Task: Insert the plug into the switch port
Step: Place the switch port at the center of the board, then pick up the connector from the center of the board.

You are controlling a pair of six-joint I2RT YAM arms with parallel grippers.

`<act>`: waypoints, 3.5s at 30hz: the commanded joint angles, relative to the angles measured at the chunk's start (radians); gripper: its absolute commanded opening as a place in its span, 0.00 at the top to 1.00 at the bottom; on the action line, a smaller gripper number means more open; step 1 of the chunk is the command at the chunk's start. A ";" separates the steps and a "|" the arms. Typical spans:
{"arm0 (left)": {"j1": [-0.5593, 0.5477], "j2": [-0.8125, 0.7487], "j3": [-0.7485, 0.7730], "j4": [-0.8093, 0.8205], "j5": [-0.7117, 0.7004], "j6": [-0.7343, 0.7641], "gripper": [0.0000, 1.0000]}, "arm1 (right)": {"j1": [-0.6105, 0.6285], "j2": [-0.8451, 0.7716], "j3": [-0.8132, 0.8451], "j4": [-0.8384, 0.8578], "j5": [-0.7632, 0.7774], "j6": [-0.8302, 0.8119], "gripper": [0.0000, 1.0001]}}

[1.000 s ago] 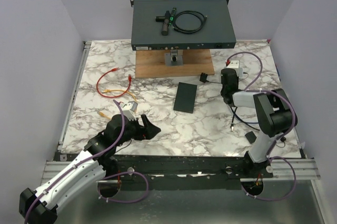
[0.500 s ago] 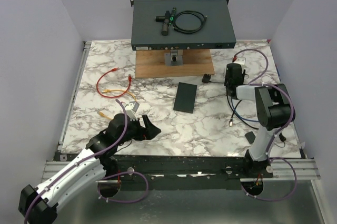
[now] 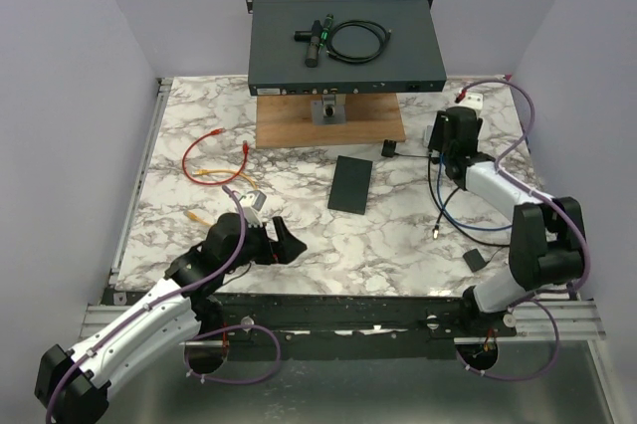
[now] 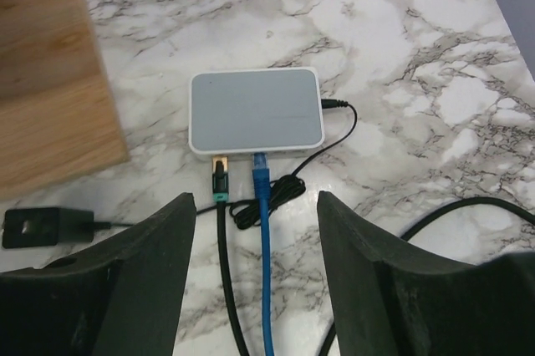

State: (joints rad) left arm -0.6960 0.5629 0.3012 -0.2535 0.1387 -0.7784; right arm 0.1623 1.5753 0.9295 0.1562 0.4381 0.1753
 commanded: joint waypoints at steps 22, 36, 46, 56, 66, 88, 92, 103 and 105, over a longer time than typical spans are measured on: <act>0.034 0.006 -0.085 0.242 0.137 0.082 0.02 | 0.002 -0.447 0.073 -0.861 -0.061 0.353 0.17; 0.034 -0.135 -0.125 0.225 0.197 0.073 0.01 | 0.001 -0.476 0.018 -1.337 -0.056 0.739 0.18; 0.032 -0.147 -0.140 0.235 0.231 0.070 0.01 | 0.001 -0.485 -0.049 -1.356 0.079 0.909 0.18; 0.015 -0.140 -0.148 0.272 0.255 0.064 0.01 | -0.090 -0.384 0.004 -1.295 0.265 1.018 0.16; 0.012 -0.085 -0.152 0.313 0.283 0.056 0.01 | -0.366 -0.289 -0.045 -1.097 0.223 0.907 0.16; 0.013 0.064 -0.152 0.415 0.350 0.050 0.02 | -0.736 -0.288 -0.165 -0.899 0.139 0.900 0.22; 0.013 0.069 -0.151 0.415 0.351 0.054 0.02 | -0.739 -0.252 -0.162 -0.880 0.146 0.929 0.23; 0.013 0.084 -0.149 0.415 0.350 0.067 0.01 | -0.758 -0.162 -0.207 -0.800 0.137 0.967 0.30; 0.013 0.094 -0.148 0.420 0.353 0.067 0.02 | -0.758 -0.155 -0.229 -0.789 0.141 0.980 0.30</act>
State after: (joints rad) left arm -0.6811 0.6441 0.1593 0.1333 0.4648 -0.7277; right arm -0.5858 1.3979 0.7380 -0.6708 0.5770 1.1076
